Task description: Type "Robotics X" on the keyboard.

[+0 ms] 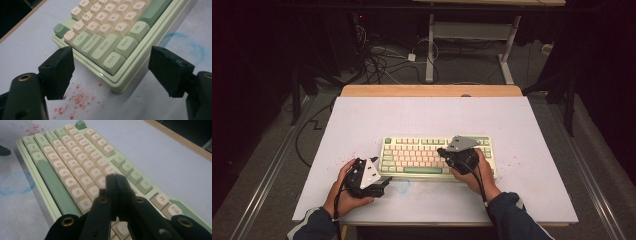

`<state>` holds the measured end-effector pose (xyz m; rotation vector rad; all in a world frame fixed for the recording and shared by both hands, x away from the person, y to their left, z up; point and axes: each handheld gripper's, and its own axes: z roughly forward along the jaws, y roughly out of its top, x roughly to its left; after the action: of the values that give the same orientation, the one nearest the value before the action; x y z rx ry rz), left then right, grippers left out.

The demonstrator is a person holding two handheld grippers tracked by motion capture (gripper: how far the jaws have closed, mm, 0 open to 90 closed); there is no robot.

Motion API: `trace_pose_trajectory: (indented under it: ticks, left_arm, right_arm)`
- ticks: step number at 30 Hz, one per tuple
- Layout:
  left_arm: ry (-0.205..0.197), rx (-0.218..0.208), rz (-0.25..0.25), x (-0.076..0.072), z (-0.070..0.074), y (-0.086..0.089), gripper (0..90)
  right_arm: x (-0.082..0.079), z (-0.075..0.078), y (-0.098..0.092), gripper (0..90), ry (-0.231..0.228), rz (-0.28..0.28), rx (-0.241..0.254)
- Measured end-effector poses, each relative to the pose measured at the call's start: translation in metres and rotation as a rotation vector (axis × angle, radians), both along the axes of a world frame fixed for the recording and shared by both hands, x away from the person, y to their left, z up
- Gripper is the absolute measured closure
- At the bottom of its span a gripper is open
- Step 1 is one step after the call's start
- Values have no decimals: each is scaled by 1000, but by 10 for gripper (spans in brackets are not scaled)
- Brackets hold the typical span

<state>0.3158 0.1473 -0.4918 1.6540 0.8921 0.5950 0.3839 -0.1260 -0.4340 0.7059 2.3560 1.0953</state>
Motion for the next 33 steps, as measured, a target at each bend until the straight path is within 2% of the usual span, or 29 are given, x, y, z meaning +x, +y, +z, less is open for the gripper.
trace_pose_trajectory:
  ticks: [8,18,22,25,27,29,33]
  left_arm:
    - [11,12,-10,-1,-1,-1,201]
    - [26,36,-29,-2,-4,-3,201]
    - [29,36,-31,-2,-5,-4,201]
    - [33,51,-33,-2,-6,-4,201]
    - [31,54,-34,-2,-6,-4,200]
    - [31,51,-34,-3,-6,-4,200]
    - [30,48,-32,-2,-5,-2,200]
  right_arm:
    - [10,-10,17,900,27,0,-72]
    - [17,-14,18,897,41,-50,-94]
    - [19,-15,18,894,44,-45,-100]
    - [19,-16,19,900,44,-43,-114]
    - [20,-18,20,900,59,-42,-111]
    - [19,-18,21,900,51,-40,-125]
    - [16,-13,19,894,40,-43,-102]
